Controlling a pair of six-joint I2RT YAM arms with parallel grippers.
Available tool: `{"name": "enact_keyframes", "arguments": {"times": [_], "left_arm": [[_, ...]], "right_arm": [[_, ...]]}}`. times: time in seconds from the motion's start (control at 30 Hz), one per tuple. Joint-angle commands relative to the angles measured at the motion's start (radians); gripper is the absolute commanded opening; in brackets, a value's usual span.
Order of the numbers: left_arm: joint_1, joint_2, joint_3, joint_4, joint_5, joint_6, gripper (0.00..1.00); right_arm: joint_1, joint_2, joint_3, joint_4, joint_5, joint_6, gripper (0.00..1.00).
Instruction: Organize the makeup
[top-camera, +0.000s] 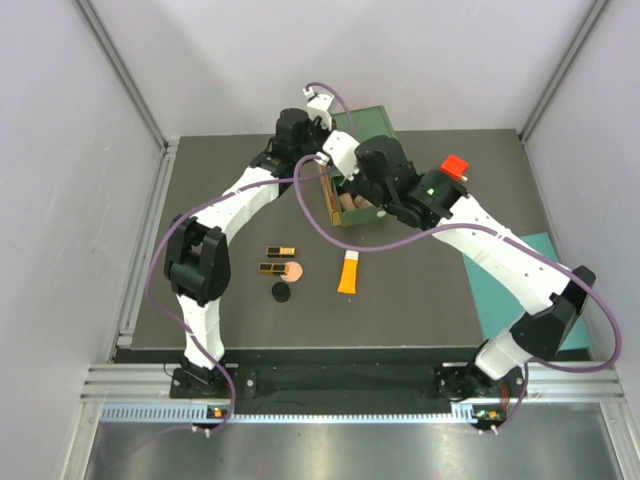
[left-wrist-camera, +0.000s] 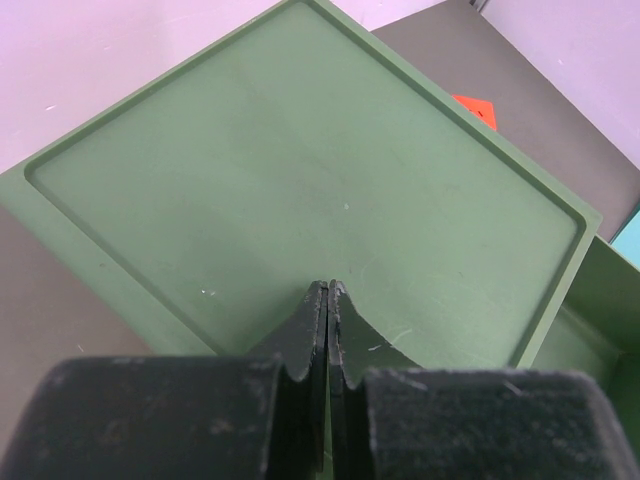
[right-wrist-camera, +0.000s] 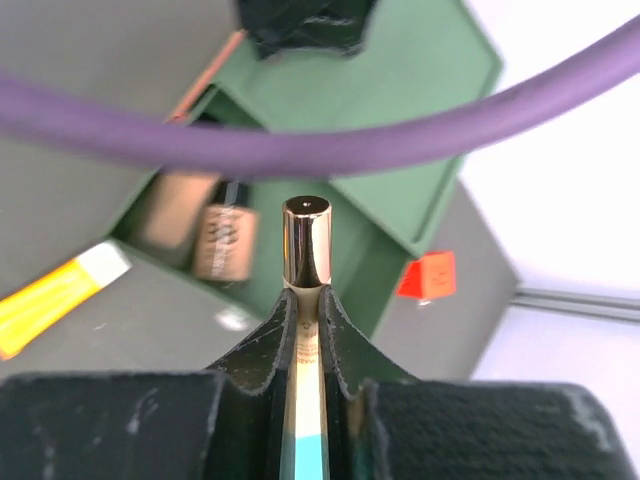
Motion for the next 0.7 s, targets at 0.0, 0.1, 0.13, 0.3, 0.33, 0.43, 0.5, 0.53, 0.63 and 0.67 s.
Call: {"name": "enact_keyframes", "arguments": {"times": [0.0,0.1,0.13,0.3,0.33,0.43,0.5,0.53,0.63,0.67], "left_arm": [[0.005,0.081,-0.037,-0.233,-0.022,0.015,0.0],[0.005,0.078,-0.034,-0.232,-0.031,0.022,0.0],[0.005,0.078,-0.034,-0.23,-0.034,0.025,0.0],[0.007,0.08,-0.034,-0.232,-0.034,0.027,0.0],[0.007,0.08,-0.034,-0.232,-0.034,0.027,0.0],[0.007,0.078,-0.031,-0.233,-0.036,0.027,0.0],[0.008,0.08,-0.029,-0.233,-0.036,0.025,0.0],[0.007,0.08,-0.031,-0.233,-0.036,0.025,0.0],[0.008,0.077,-0.033,-0.233,-0.034,0.025,0.0],[0.008,0.075,-0.031,-0.233,-0.036,0.025,0.0]], "right_arm": [[-0.023,-0.012,-0.061,0.2,0.078,-0.146,0.06],[-0.031,-0.027,-0.136,0.273,0.053,-0.238,0.07],[-0.032,-0.038,-0.16,0.303,0.051,-0.268,0.07],[-0.043,-0.052,-0.258,0.412,0.033,-0.302,0.06],[-0.046,-0.043,-0.26,0.427,0.036,-0.299,0.06],[-0.048,-0.018,-0.255,0.465,0.064,-0.287,0.09],[-0.048,-0.004,-0.227,0.464,0.067,-0.279,0.08],[-0.046,0.002,-0.218,0.464,0.068,-0.273,0.08],[-0.048,0.0,-0.213,0.499,0.07,-0.279,0.08],[-0.048,-0.001,-0.221,0.516,0.068,-0.282,0.09]]}}
